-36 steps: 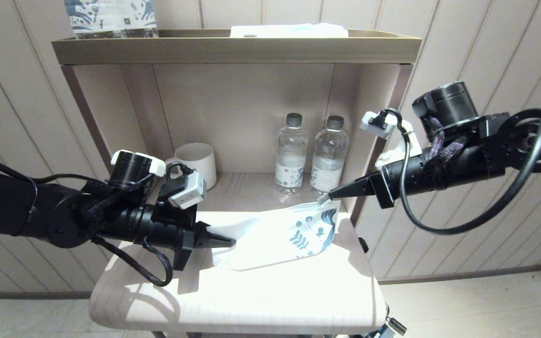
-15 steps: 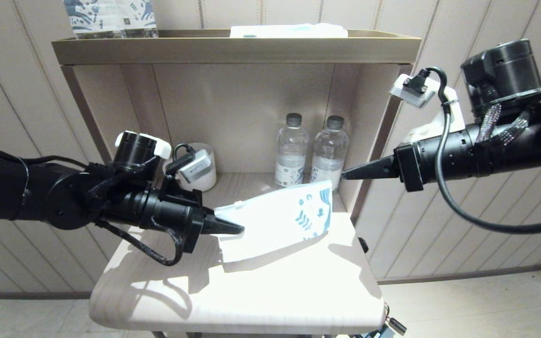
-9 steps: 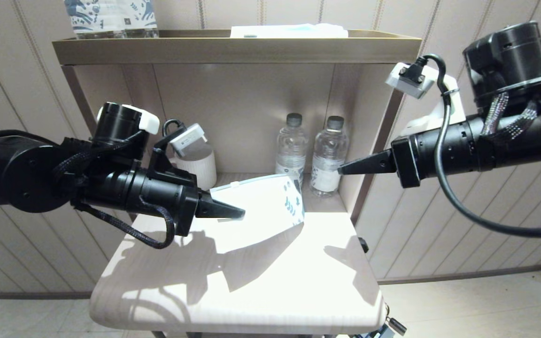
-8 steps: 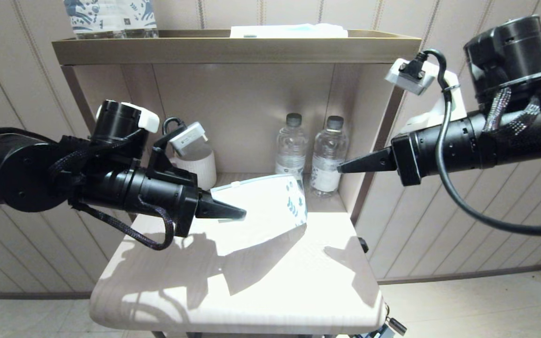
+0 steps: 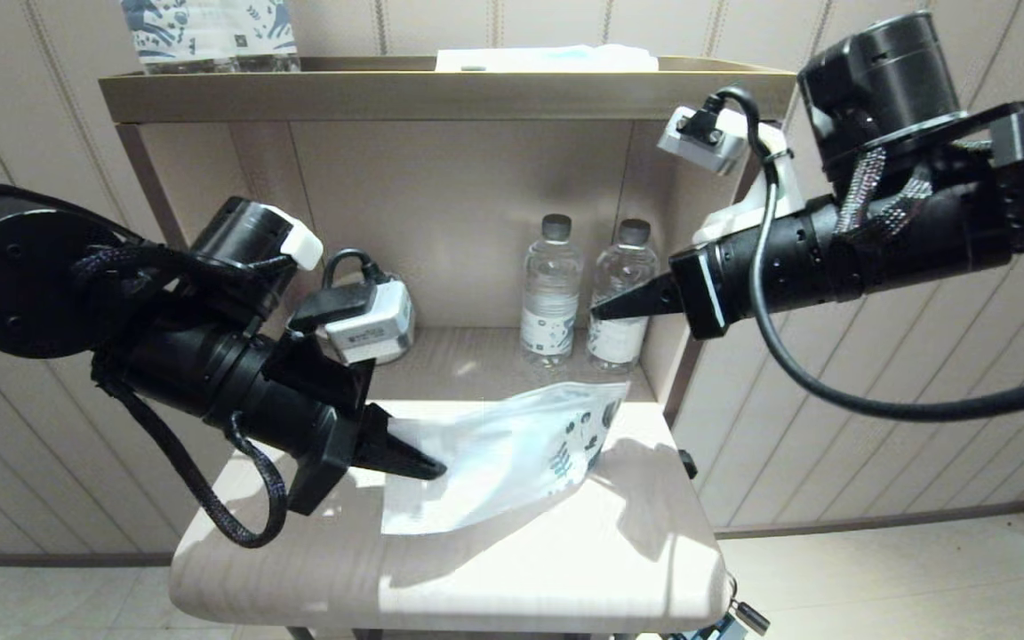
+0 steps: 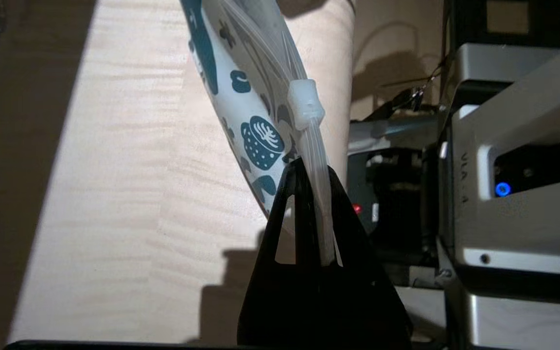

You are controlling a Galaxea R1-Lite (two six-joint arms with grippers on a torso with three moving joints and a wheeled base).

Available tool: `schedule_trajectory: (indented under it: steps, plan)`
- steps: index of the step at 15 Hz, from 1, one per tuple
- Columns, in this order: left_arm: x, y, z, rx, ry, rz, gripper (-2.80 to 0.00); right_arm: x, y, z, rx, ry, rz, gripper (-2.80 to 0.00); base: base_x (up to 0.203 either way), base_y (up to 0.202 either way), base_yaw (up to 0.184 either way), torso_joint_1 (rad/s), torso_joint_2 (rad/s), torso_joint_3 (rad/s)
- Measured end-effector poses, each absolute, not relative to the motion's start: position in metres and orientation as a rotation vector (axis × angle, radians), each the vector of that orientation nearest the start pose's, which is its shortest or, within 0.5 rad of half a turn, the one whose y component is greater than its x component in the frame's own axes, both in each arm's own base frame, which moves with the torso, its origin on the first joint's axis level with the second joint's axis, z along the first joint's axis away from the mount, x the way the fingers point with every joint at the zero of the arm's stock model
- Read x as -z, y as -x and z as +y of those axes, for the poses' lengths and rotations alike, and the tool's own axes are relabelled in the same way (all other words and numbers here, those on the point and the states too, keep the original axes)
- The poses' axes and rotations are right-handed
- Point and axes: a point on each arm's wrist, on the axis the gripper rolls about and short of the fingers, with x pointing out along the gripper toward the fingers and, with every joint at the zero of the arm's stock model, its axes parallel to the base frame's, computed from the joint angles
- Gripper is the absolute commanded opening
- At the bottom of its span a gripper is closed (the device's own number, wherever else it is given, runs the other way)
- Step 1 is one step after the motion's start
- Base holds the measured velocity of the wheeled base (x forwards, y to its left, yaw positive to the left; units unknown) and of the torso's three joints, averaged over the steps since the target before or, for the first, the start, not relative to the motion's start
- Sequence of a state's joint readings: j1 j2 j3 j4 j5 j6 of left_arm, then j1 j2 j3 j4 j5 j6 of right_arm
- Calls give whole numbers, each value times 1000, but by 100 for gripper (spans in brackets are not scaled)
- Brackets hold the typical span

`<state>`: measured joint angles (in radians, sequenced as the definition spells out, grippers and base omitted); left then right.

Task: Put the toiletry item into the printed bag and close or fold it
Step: Hand it to the other hand

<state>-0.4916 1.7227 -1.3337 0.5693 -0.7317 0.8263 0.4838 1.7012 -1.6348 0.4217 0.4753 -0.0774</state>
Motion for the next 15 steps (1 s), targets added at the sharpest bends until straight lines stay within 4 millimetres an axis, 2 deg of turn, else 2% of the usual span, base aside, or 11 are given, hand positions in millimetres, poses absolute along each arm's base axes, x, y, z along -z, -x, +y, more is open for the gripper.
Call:
schedule_trajectory:
  steps: [3, 7, 10, 14, 15]
  plan:
    - [-227, -259, -155, 1398, -671, 437, -280, -308, -282, 162, -964, 76, 480, -280, 0, 0, 0, 0, 0, 0]
    - [-237, -270, -155, 1362, -687, 409, -280, -309, -291, 170, -989, 80, 464, -280, 0, 0, 0, 0, 0, 0]
    - [-235, -276, -152, 1348, -682, 416, -280, -309, -286, 178, -1049, 85, 472, -280, 0, 0, 0, 0, 0, 0]
    - [-229, -274, -146, 1351, -667, 469, -280, -315, -266, 198, -1174, 90, 478, -280, 0, 0, 0, 0, 0, 0]
    - [-226, -272, -145, 1358, -663, 483, -280, -316, -262, 203, -1212, 89, 472, 0, 0, 0, 0, 0, 0, 0]
